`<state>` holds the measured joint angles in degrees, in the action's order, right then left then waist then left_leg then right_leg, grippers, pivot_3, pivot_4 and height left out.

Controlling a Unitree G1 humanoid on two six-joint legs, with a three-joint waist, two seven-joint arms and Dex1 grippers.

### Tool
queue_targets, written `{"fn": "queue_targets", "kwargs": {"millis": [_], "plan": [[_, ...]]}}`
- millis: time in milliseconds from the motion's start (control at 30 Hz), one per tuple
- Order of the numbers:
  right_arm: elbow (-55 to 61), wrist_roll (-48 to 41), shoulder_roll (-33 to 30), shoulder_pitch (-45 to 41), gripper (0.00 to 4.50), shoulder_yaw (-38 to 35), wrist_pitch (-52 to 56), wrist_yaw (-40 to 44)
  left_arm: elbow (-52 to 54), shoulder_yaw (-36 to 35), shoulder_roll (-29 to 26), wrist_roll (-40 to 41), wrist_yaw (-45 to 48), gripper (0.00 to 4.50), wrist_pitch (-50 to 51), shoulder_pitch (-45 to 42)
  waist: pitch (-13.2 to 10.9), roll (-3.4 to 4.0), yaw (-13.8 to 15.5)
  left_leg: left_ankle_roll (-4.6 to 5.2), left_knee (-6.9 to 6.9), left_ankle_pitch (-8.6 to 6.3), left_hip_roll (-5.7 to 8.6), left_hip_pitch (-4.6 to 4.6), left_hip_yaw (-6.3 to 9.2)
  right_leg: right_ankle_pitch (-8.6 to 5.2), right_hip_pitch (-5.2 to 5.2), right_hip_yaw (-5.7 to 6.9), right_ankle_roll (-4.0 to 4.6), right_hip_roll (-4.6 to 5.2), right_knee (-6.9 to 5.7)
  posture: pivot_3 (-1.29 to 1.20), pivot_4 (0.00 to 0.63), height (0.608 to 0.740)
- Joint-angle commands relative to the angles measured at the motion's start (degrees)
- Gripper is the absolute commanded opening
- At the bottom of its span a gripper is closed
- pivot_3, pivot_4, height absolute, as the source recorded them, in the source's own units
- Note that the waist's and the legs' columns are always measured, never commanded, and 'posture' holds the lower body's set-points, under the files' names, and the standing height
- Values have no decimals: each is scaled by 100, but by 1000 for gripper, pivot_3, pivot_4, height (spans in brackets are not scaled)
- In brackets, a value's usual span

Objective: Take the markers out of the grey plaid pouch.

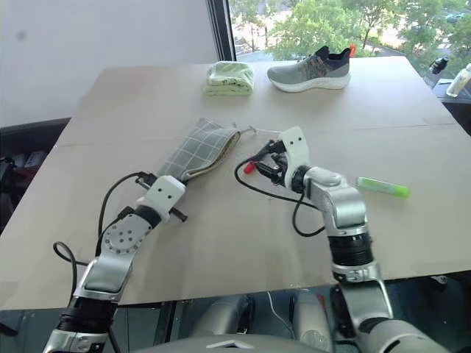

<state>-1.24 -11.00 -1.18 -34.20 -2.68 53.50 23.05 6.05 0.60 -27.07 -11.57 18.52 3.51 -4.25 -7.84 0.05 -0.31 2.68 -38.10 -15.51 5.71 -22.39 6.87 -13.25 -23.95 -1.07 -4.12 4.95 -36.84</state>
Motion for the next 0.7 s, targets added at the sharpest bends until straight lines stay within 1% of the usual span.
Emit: {"fn": "queue_targets", "kwargs": {"millis": [33, 133, 233, 267, 300, 367, 500, 700], "plan": [[-470, -157, 208, -397, 2784, -336, -151, -456, 100, 16, 53, 8, -38, 0, -45, 14, -1, 1, -22, 0, 1, 0, -1, 1, 1, 0, -1, 2, 0, -2, -2, 0, 150, 740], [-1006, -440, 570, -754, 2784, -795, -271, -846, 140, 34, 112, -10, -58, 0, -30, 53, -1, 2, -59, -4, 8, 3, -6, 4, 1, 0, -8, 0, 0, -5, -9, 0, 150, 740], [-1386, -669, 774, -1027, 2784, -1116, -343, -1082, 159, 25, 151, -26, -74, 0, -23, 69, 0, 2, -74, -7, 14, 5, -7, 5, 0, 0, -12, -1, 0, -7, -11, 0, 150, 740], [-1546, -710, 819, -1128, 3297, -1167, -368, -1150, 160, 16, 158, -29, -79, 0, -26, 75, 0, 2, -74, -7, 15, 5, -7, 5, 0, 0, -12, -2, 0, -7, -11, 0, 150, 740], [-1689, -753, 861, -1216, 3536, -1220, -388, -1231, 159, 8, 165, -30, -81, 0, -27, 80, 0, 2, -76, -7, 15, 5, -7, 5, -1, 0, -12, -2, 0, -7, -10, 0, 150, 740], [-1989, -795, 927, -1387, 4446, -1260, -470, -1352, 151, 2, 170, -34, -85, 0, -37, 91, 0, 3, -75, -7, 15, 5, -6, 6, -3, 0, -12, -3, 0, -7, -11, 0, 150, 740], [-2554, -620, 909, -1579, 4446, -951, -953, -1385, 134, 26, 180, -36, -91, 0, -54, 100, 1, 4, -92, -7, 16, 5, -6, 11, -5, 0, -10, -5, 0, -7, -12, 0, 150, 740], [-3585, 460, 823, -1708, 4446, 392, -1759, -1292, 130, 49, 182, -43, -80, 0, -58, 75, 3, 1, -199, -7, 35, 5, -7, 46, -18, 0, 11, -19, 1, -7, -15, 0, 150, 740]]}}
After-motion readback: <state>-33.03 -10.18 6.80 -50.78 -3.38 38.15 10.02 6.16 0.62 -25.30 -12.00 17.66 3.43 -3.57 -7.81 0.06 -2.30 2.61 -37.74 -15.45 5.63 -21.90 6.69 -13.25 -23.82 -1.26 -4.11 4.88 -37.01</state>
